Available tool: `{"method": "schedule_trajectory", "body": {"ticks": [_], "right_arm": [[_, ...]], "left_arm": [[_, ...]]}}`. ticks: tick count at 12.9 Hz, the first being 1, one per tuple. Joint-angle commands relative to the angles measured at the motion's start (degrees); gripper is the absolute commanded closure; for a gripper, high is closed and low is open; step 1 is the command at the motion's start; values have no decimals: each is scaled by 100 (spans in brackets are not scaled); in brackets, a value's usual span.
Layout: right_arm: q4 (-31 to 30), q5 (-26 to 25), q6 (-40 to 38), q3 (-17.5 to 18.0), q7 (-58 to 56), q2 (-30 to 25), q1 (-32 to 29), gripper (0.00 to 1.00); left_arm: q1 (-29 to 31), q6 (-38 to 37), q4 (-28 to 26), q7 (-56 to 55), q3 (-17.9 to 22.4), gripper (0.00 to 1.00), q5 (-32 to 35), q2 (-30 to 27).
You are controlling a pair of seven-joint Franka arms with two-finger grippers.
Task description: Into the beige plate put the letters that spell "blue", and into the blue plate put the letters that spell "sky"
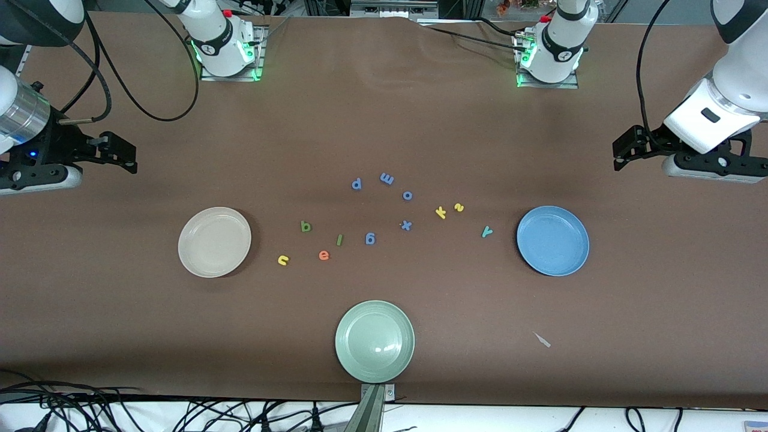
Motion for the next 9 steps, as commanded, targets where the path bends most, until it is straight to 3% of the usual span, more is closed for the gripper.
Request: {"method": "schedule_trajectory", "body": {"ticks": [1, 9], "right_arm": [[-58, 21, -45, 1, 83, -21, -30, 0], [-102, 22, -265, -8, 92, -21, -30, 0]], "left_arm": [[-25, -14, 90, 12, 28, 0, -81, 9], [-17, -14, 90, 47, 28, 0, -81, 9]]}}
